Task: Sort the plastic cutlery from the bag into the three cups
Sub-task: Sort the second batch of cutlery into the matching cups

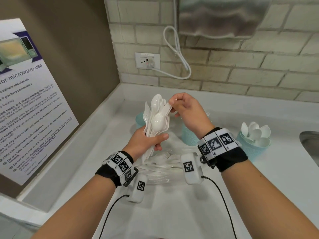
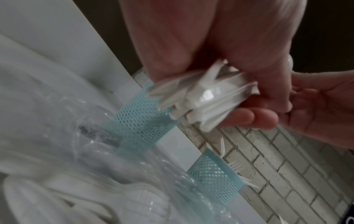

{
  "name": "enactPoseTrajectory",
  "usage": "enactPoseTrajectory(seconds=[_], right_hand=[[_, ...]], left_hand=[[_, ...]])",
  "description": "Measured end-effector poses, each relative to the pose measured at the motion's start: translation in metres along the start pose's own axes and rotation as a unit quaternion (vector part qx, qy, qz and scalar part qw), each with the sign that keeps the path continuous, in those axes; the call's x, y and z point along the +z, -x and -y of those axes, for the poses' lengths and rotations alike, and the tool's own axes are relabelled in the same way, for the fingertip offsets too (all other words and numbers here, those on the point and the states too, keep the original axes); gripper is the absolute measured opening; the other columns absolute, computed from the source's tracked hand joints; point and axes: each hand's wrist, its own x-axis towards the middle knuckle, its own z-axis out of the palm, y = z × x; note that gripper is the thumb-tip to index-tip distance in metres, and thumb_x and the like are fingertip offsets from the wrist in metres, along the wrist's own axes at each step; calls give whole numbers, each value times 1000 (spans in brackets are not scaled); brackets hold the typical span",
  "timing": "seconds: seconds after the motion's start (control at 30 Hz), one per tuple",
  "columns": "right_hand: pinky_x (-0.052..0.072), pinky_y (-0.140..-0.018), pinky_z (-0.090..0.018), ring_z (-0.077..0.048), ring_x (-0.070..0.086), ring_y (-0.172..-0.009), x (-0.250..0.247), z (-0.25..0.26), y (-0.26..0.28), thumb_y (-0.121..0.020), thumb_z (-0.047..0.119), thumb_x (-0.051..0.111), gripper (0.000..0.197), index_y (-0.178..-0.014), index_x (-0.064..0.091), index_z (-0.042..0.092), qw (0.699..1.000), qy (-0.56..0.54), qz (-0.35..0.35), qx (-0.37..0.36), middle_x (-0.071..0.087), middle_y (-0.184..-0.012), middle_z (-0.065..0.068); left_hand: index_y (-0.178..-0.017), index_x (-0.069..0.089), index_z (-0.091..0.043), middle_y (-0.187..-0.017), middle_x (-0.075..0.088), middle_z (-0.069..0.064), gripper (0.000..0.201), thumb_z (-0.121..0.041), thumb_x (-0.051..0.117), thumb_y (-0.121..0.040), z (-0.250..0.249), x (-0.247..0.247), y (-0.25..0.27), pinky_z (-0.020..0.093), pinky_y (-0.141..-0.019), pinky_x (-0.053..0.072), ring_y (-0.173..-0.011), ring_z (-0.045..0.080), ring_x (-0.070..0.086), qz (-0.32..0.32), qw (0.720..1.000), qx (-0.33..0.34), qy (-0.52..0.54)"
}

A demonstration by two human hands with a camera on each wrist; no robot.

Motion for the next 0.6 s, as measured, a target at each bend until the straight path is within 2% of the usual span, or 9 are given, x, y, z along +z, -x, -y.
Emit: enactPoseTrajectory(seconds=[0.07,0.13,0.2,0.27,0.33,0.43,0.5,0.6], right_hand=[[44,-65,-22,-11,55,-68,-2,3,0,-96,14,49,10,-88,48,20,999,-36,-30,-1,67,-86,-7],[45,-61,-20,-11,56,-65,-2,6,1,-96,16,50,3,-97,47,15,996,-81,-38,0,69,-87,-9],[47,-59,-16,-5,59,-63,1,4,5,-91,15,60,18,-106,52,10,995,-94,-25,9,68,-84,-4],[47,-63,-19,-6,60,-70,6,-1,7,-85,12,67,20,-104,61,9,998,-65,1,12,67,-87,-5],[45,-63,-21,-8,57,-70,10,-5,9,-85,11,67,13,-98,67,12,999,-36,18,12,66,-87,-3],[44,-59,-19,-8,53,-66,11,-3,6,-88,11,63,15,-101,66,6,999,-17,33,16,63,-85,-5],[48,-60,-20,-15,56,-74,10,2,2,-91,11,59,13,-102,63,5,999,-12,46,14,61,-89,-10],[54,-68,-29,-21,60,-84,8,13,-5,-92,11,57,6,-98,59,9,999,-11,46,2,61,-90,-12]], left_hand=[[-91,59,-11,-51,58,-2,19,-14,74,-80,1,0,0,23,-54,49,-43,11,53,-8,1000,-4,3],[-91,58,-10,-52,56,0,19,-13,73,-81,1,0,-1,25,-53,49,-42,11,51,-13,1000,-3,3],[-90,58,-11,-52,55,0,19,-13,74,-80,0,0,-2,25,-51,48,-42,12,50,-13,1000,1,3],[-90,58,-11,-52,55,0,20,-13,74,-80,0,0,-2,24,-49,47,-43,14,51,-11,1000,4,2],[-92,58,-11,-54,56,1,22,-14,75,-79,1,0,-2,24,-48,47,-44,14,51,-6,1000,4,-3],[-91,58,-11,-56,56,2,20,-15,74,-79,3,-2,2,24,-50,48,-45,14,52,-4,1000,6,-2],[-90,58,-13,-59,57,1,17,-15,73,-81,3,-3,3,25,-51,48,-46,13,52,-8,1000,9,1],[-90,58,-14,-60,57,1,17,-15,72,-81,4,-7,2,30,-56,48,-47,13,53,-17,1000,15,-4]])
